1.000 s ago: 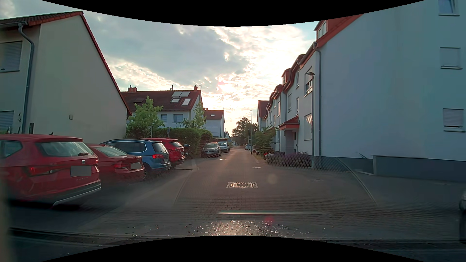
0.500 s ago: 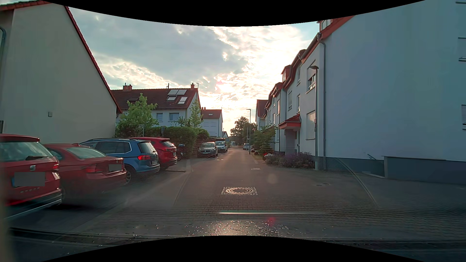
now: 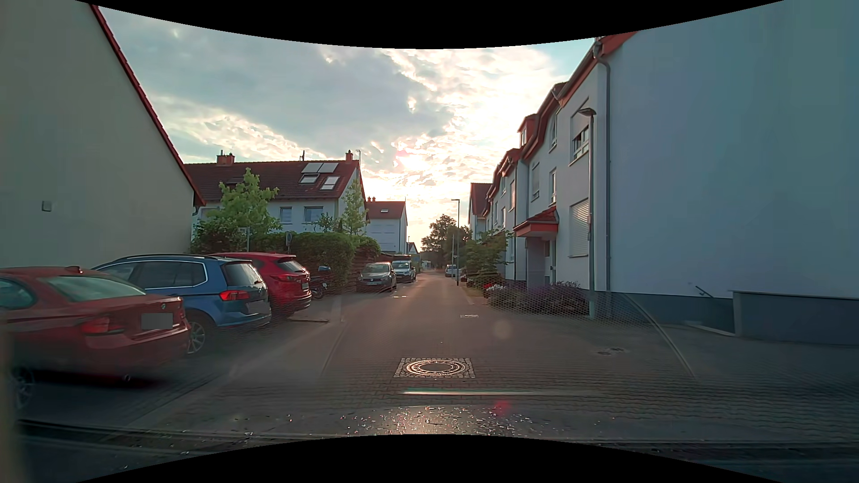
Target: Follow the waypoints while adhering to traffic rules and regulations
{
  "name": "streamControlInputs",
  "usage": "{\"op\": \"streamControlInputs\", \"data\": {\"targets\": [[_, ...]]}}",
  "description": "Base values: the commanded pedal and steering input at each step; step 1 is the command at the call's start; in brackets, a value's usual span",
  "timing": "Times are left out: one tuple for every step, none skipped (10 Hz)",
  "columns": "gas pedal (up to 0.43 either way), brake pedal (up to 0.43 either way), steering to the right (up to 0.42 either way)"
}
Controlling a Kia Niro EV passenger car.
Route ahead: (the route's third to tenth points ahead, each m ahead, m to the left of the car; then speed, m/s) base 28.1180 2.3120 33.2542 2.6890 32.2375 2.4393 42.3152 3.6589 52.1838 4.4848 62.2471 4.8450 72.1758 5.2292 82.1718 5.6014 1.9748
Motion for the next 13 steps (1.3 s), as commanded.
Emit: {"op": "streamControlInputs", "data": {"targets": [[0.000, 0.000, 0.030], [0.000, 0.000, 0.030], [0.000, 0.000, 0.030], [0.000, 0.000, 0.029], [0.000, 0.000, 0.029], [0.000, 0.000, 0.028], [0.000, 0.000, 0.025], [0.000, 0.000, 0.025], [0.000, 0.000, 0.025], [0.000, 0.000, 0.024], [0.000, 0.000, 0.017], [0.000, 0.000, 0.010], [0.000, 0.000, 0.005]]}}
